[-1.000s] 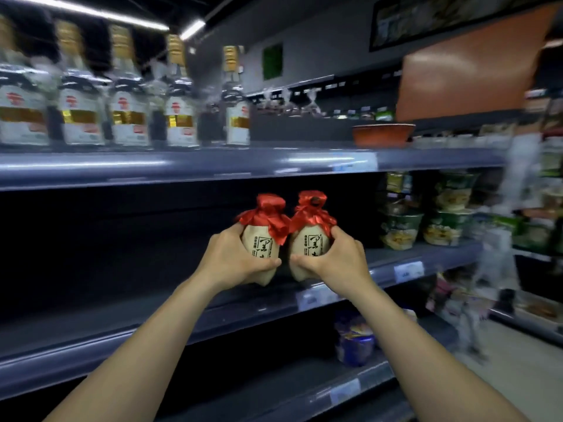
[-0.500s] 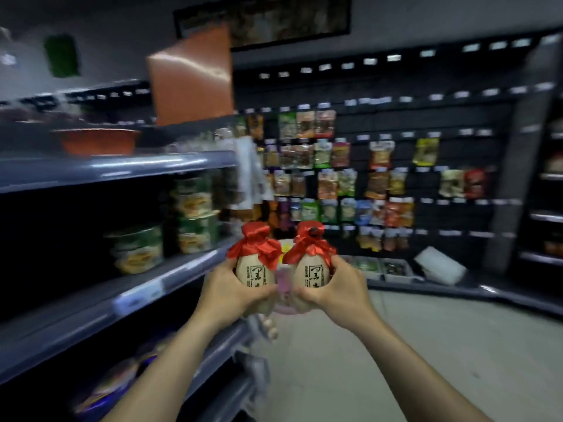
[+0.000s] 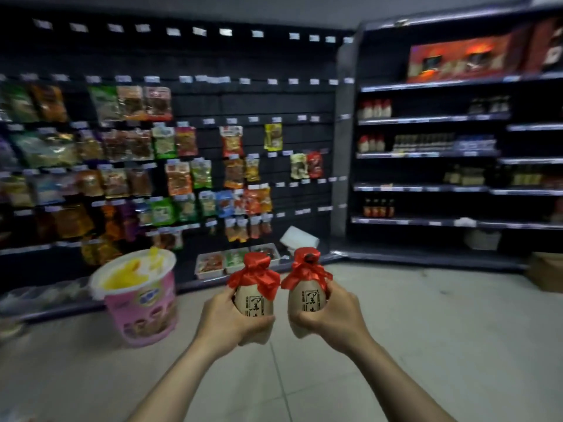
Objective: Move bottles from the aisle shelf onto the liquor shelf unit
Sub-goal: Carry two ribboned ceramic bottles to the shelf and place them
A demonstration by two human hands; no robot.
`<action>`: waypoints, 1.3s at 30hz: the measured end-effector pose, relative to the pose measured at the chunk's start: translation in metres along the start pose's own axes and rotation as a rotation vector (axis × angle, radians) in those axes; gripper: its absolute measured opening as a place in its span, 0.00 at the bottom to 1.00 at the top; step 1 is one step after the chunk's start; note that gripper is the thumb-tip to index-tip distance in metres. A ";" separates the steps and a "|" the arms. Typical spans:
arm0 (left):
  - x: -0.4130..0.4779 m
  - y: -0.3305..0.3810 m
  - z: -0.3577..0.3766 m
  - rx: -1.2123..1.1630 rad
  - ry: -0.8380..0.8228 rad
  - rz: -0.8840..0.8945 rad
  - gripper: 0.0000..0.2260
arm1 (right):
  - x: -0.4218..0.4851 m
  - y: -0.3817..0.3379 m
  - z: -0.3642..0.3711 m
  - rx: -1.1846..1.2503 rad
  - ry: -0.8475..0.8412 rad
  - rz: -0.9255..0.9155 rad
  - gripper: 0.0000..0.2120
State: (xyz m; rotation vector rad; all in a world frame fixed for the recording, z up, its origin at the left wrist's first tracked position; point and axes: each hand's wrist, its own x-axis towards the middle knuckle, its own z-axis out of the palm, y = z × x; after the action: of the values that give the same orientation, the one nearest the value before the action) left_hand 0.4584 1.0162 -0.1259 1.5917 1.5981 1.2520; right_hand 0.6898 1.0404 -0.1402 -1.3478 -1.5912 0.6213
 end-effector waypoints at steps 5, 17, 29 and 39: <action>0.130 0.005 0.109 -0.072 -0.116 0.007 0.28 | 0.116 0.083 -0.041 -0.033 0.063 0.094 0.24; 0.388 0.052 0.330 -0.086 -0.281 0.020 0.26 | 0.351 0.231 -0.162 -0.135 0.307 0.292 0.24; 0.633 0.109 0.583 -0.081 -0.275 0.060 0.28 | 0.627 0.402 -0.295 -0.154 0.300 0.285 0.26; 0.831 0.150 0.740 -0.022 -0.241 0.100 0.27 | 0.848 0.512 -0.376 -0.126 0.305 0.237 0.25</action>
State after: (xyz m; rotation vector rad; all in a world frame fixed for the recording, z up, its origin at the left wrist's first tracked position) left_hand 1.0594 1.9638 -0.1130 1.7534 1.3655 1.0761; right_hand 1.2915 1.9118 -0.1285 -1.6548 -1.2526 0.4336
